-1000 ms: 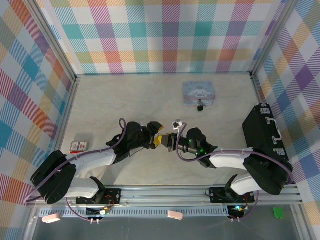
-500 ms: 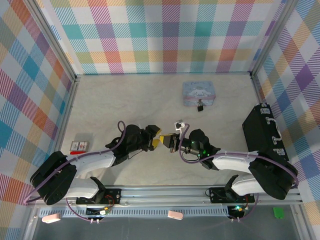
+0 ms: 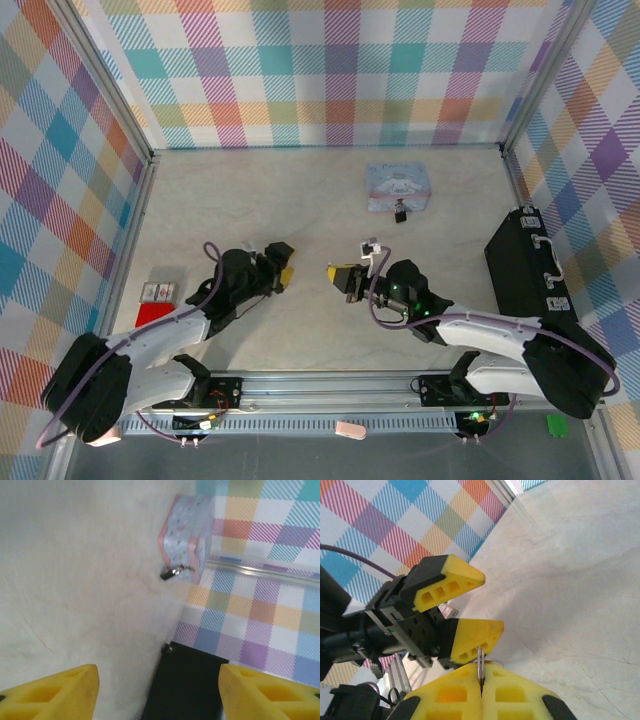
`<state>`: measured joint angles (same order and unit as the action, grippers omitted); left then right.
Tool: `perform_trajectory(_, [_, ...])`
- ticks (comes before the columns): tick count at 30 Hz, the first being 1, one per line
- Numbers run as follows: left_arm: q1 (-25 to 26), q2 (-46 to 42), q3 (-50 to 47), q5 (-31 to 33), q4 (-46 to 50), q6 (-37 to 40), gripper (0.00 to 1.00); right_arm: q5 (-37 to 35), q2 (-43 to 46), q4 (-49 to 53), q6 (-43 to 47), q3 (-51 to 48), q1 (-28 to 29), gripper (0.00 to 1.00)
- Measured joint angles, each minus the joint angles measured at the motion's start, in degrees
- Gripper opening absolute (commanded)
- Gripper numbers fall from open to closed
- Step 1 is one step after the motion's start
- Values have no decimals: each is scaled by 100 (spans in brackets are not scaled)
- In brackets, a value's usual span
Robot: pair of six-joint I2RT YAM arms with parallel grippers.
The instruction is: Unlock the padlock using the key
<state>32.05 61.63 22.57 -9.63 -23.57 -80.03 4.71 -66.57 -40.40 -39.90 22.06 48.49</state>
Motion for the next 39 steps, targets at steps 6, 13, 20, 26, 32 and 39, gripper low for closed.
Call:
perform_trajectory(6, [-57,-885,238,-444,262,2562,75,101,269,402,-363,96,-350,0])
perform_trajectory(13, [490,-1585,-278,-505,-184,5455,69,476,271,890,-789,573,-498,0])
perform_trajectory(20, [898,-1191,-605,-433,-981,7412,60,844,304,997,-1209,949,-479,0])
perform_trajectory(26, [994,-492,-586,-442,-1419,8450,47,922,339,1056,-1392,1043,-251,0])
perform_trajectory(32, [1021,-39,-417,-455,-1646,8996,34,927,339,1054,-1519,1043,2,0])
perform_trajectory(39, [1021,57,-369,-603,-1910,9171,28,879,337,1051,-1628,1043,39,0])
